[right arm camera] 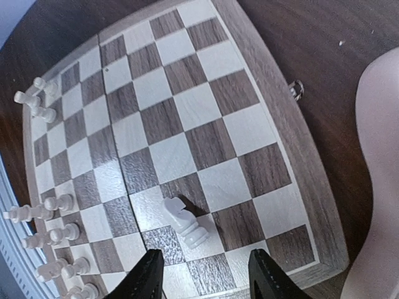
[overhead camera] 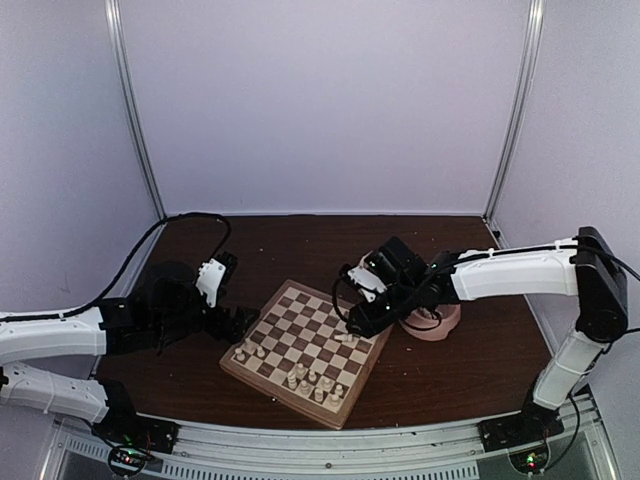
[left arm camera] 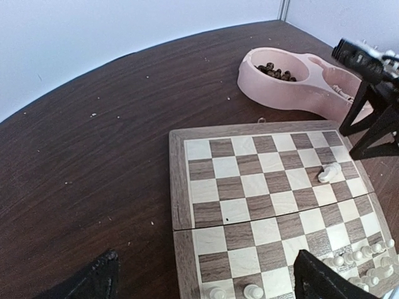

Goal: Set up the chess pieces on the board
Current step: Place the knight on the chessboard, then pick up the knight from the chessboard.

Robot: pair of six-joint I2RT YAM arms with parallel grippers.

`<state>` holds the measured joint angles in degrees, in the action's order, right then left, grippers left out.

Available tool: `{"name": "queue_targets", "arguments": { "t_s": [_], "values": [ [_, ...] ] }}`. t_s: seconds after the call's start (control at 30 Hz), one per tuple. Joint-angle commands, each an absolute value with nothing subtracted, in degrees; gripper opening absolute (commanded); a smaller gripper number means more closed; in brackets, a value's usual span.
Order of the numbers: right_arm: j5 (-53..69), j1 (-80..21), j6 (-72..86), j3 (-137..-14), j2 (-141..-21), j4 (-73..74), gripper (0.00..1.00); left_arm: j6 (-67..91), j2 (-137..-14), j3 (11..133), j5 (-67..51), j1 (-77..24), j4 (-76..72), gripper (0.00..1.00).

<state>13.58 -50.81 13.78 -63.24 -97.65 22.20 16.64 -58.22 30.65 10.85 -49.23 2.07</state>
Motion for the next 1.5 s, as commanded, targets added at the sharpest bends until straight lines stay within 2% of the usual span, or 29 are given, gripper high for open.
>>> {"name": "queue_targets", "arguments": {
  "t_s": [0.0, 0.1, 0.17, 0.3, 0.37, 0.43, 0.47, 0.5, 0.53, 0.63, 0.7, 0.8, 0.9, 0.93, 0.97, 1.0, 1.03, 1.13, 1.23, 1.3, 1.37, 1.47],
  "values": [
    [8.8, -52.2, 12.1, -61.4, -90.1, 18.3, 0.50, 18.2, -58.4, 32.3, 9.3, -49.5, 1.7, 0.98],
    [0.3, -53.3, 11.4, -60.1, -86.0, 17.7, 0.44, 19.2, -57.8, 32.0, 8.9, -49.5, 1.5, 0.98],
    [-10.9, -57.3, 8.7, -56.2, -80.1, 11.9, 0.47, 20.1, -57.6, 31.8, 8.6, -49.5, 1.3, 0.98],
    [-11.6, -62.0, 5.8, -48.0, -69.6, 3.1, 0.62, 21.7, -56.9, 31.2, 9.2, -49.5, 0.5, 0.97],
    [-11.6, -62.0, 7.8, -46.2, -65.5, 2.5, 0.74, 23.2, -56.2, 30.8, 9.9, -49.5, 0.4, 0.97],
    [-17.5, -62.0, 13.0, -44.4, -61.9, 2.6, 0.94, 25.9, -55.3, 30.6, 9.9, -49.5, -1.2, 0.97],
    [-23.0, -62.0, 19.1, -43.7, -60.0, 4.0, 0.99, 27.3, -54.8, 30.5, 9.8, -49.5, -2.0, 0.97],
    [-27.0, -62.0, 25.9, -42.5, -57.9, 6.3, 1.00, 28.9, -54.2, 30.3, 9.6, -49.5, -3.0, 0.97],
    [-27.2, -61.8, 28.4, -40.9, -55.7, 6.0, 1.00, 30.1, -53.8, 29.7, 9.4, -49.5, -4.8, 0.97],
    [-18.5, -61.6, 22.9, -37.1, -50.4, 0.3, 1.00, 33.1, -55.3, 29.1, 11.0, -49.5, -9.1, 0.97],
    [-18.7, -61.4, 19.7, -41.4, -51.6, 6.2, 1.00, 33.5, -58.9, 31.1, 12.0, -49.5, -8.9, 0.97],
    [-21.7, -61.1, 10.4, -52.4, -60.8, 19.0, 1.00, 30.4, -65.5, 36.0, 11.8, -49.5, -6.1, 0.97],
    [-20.3, -60.8, 5.5, -60.8, -72.1, 28.2, 0.89, 27.8, -69.7, 36.1, 12.7, -49.6, -6.8, 0.95],
    [-17.8, -60.8, 4.8, -61.5, -74.6, 28.3, 0.88, 26.7, -70.1, 34.6, 12.4, -49.6, -9.8, 0.95],
    [-15.8, -60.8, 4.3, -61.4, -76.5, 26.1, 0.88, 25.5, -70.3, 32.7, 11.8, -49.6, -14.2, 0.95],
    [-15.0, -60.8, 3.8, -60.6, -78.4, 23.9, 0.97, 24.2, -70.4, 31.7, 11.3, -49.6, -15.7, 0.95],
    [-15.0, -60.4, 3.4, -60.0, -80.3, 21.7, 0.99, 23.4, -70.3, 31.8, 11.2, -49.6, -14.9, 0.95],
    [-11.3, -57.6, 2.5, -60.5, -87.0, 17.9, 0.99, 23.0, -68.6, 33.4, 11.4, -49.6, -11.3, 0.95],
    [-6.7, -57.3, 3.7, -66.4, -91.5, 22.5, 0.84, 22.9, -65.7, 31.5, 10.9, -49.6, -11.5, 0.95],
    [-7.1, -57.3, 4.8, -68.6, -93.8, 23.7, 0.77, 22.8, -63.2, 30.5, 12.4, -49.6, -9.9, 0.95],
    [-9.0, -57.3, 4.5, -69.2, -95.7, 22.9, 0.79, 22.7, -60.9, 29.2, 14.7, -49.5, -8.7, 0.97],
    [-12.5, -57.3, 5.1, -66.8, -96.7, 18.0, 0.72, 22.3, -58.5, 26.9, 16.5, -49.4, -10.2, 0.98]
  ]
}}
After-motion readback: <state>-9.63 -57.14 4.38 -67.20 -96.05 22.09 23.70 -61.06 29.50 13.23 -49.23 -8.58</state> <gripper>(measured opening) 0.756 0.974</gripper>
